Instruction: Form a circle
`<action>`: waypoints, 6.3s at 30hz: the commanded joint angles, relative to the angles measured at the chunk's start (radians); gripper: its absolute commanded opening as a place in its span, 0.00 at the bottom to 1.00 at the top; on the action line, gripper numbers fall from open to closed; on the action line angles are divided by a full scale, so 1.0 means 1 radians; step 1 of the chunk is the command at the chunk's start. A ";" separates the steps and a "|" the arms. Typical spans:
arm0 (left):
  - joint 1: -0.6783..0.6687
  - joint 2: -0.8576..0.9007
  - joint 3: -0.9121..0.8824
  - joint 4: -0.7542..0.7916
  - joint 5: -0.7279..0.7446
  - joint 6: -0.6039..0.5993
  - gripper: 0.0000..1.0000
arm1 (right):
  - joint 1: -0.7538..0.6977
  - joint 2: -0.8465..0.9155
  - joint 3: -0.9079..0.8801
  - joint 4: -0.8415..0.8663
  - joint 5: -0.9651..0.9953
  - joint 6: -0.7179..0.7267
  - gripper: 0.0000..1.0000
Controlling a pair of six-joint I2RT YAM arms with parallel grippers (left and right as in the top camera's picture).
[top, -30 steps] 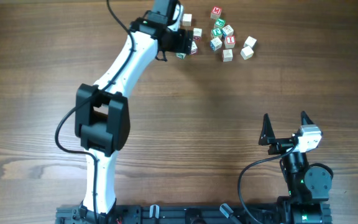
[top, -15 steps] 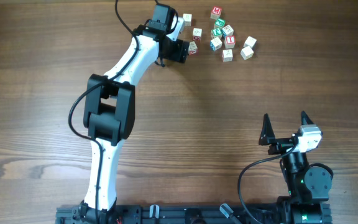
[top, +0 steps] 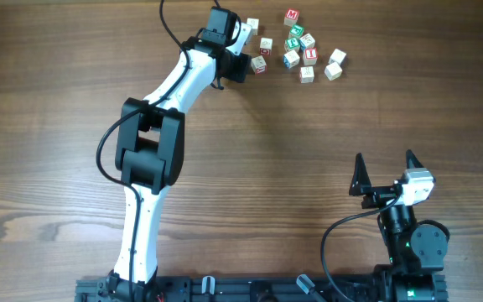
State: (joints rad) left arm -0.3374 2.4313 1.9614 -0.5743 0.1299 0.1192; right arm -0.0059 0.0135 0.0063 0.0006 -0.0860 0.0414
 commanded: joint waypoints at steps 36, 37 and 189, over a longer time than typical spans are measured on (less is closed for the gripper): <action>-0.149 -0.335 -0.279 -0.338 0.097 -0.082 0.22 | -0.006 -0.006 -0.001 0.005 -0.013 0.013 1.00; -0.150 -0.335 -0.331 -0.298 0.097 -0.082 0.24 | -0.006 -0.006 -0.001 0.005 -0.013 0.013 1.00; 0.418 -1.175 -0.871 -0.396 0.053 -0.388 1.00 | 0.283 2.005 1.814 -0.770 -0.084 0.014 0.22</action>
State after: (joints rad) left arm 0.0753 1.2694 1.0958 -0.9688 0.1814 -0.2901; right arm 0.2504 2.0937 1.7962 -0.6922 -0.1566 0.0994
